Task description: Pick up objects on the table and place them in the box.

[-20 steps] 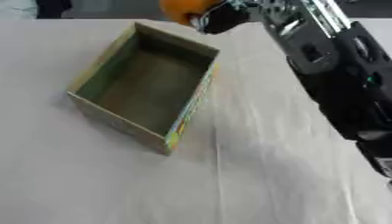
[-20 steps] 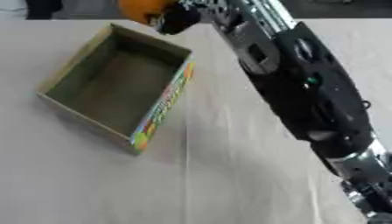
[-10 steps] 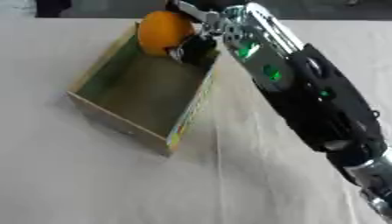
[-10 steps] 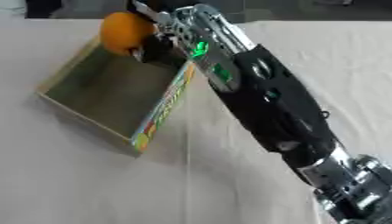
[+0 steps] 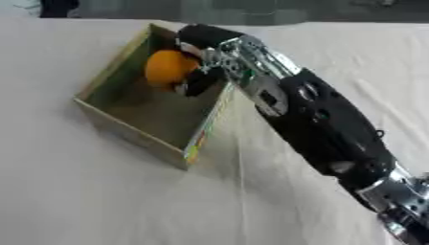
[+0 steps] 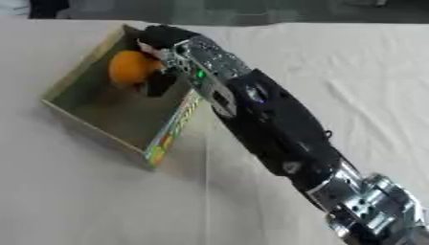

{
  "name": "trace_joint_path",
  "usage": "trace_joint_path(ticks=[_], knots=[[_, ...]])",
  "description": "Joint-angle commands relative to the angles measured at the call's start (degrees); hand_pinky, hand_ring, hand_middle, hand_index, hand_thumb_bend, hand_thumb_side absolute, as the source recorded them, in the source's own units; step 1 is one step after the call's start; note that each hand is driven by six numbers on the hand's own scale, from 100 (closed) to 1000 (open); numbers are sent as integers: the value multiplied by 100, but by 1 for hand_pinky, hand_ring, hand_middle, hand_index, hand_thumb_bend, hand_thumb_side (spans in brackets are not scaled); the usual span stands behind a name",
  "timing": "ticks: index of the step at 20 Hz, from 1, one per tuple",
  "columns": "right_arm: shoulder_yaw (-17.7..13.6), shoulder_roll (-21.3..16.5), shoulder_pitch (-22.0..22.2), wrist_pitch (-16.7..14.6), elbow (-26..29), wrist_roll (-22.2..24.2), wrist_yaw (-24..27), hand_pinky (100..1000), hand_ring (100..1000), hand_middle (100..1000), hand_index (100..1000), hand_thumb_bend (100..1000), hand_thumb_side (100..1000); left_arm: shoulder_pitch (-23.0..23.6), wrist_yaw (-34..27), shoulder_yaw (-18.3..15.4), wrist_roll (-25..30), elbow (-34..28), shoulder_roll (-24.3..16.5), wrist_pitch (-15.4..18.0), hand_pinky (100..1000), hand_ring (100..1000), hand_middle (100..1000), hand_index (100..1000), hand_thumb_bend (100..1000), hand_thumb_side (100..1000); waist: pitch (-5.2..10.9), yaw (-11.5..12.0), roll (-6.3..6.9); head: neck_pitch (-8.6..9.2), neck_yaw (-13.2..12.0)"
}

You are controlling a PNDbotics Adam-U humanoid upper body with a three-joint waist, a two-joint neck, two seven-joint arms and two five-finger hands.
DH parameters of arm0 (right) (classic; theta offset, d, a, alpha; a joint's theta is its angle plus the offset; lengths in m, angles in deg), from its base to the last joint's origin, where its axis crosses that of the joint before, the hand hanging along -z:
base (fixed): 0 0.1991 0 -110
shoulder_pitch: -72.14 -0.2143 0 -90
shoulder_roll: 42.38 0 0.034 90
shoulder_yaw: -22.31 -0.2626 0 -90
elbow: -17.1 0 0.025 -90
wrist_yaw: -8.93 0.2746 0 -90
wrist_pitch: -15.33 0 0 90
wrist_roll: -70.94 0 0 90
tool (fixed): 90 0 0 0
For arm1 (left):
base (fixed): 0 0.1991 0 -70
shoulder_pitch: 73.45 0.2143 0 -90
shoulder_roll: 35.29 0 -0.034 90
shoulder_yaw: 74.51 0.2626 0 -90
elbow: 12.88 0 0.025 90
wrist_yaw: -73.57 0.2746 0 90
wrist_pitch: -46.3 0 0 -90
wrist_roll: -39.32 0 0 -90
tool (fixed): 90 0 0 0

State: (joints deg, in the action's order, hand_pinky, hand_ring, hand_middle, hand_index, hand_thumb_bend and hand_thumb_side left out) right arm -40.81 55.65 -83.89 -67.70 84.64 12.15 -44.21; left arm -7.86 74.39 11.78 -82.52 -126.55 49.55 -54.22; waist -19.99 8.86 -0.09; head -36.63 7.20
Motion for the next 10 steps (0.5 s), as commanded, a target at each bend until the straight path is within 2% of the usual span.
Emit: trace_joint_path(ticks=[1, 10], knots=[[-50, 50, -152, -76, -38, -27, -119, 737, 754, 436, 413, 100, 248, -81, -10, -1, -15, -93, -80, 3, 781, 629, 686, 854, 100, 948, 107, 19, 24, 58, 17], [-12, 252, -300, -265, -389, -89, -491, 742, 769, 460, 431, 100, 224, -96, -2, 18, 30, -93, -77, -8, 780, 628, 684, 852, 100, 946, 105, 57, -3, 68, 44]])
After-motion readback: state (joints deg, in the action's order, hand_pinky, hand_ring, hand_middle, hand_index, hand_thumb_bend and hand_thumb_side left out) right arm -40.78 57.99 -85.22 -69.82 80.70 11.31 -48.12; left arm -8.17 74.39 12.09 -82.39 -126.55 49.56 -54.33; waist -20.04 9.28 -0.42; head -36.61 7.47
